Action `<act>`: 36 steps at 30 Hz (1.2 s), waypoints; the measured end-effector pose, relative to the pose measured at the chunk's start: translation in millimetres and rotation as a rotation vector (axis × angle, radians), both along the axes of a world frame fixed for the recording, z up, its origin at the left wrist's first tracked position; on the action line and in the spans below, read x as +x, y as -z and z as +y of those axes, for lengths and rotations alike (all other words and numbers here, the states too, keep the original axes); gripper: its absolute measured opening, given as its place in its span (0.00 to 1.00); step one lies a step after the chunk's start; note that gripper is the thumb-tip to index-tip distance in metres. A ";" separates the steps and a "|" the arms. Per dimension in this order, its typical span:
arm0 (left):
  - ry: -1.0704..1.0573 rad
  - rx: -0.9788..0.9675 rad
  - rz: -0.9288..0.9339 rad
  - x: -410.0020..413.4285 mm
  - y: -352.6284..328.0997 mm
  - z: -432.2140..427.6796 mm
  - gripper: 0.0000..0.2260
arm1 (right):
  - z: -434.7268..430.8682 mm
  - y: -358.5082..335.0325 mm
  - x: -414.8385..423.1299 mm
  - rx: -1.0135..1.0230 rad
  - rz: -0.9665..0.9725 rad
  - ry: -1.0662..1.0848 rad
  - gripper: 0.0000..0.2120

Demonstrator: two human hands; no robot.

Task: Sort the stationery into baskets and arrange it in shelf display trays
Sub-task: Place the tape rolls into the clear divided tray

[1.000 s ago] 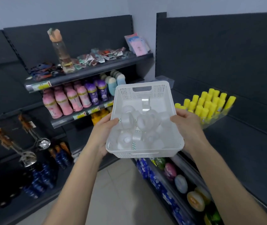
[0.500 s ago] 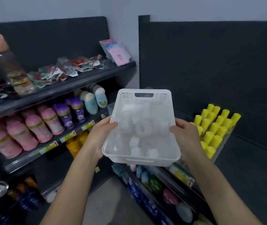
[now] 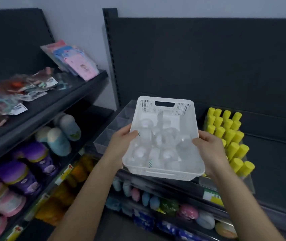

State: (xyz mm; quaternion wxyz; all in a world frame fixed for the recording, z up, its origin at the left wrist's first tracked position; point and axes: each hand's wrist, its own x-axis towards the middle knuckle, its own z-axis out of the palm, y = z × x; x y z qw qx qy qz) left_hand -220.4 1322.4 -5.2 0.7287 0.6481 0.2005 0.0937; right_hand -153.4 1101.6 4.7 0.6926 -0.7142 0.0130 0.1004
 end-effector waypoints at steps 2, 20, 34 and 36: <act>0.048 0.012 0.007 11.8 1.0 5.0 0.14 | 5.6 3.5 3.1 -0.055 -0.010 0.045 0.20; 0.255 0.409 0.204 109.0 29.2 31.3 0.08 | 20.1 44.9 69.7 -0.401 -0.033 0.209 0.15; 0.416 0.632 0.277 156.1 36.7 54.6 0.12 | 38.3 62.3 90.2 -0.702 0.063 0.260 0.11; 0.500 0.717 0.265 162.5 35.4 58.5 0.11 | 40.7 61.3 90.8 -0.761 0.065 0.288 0.11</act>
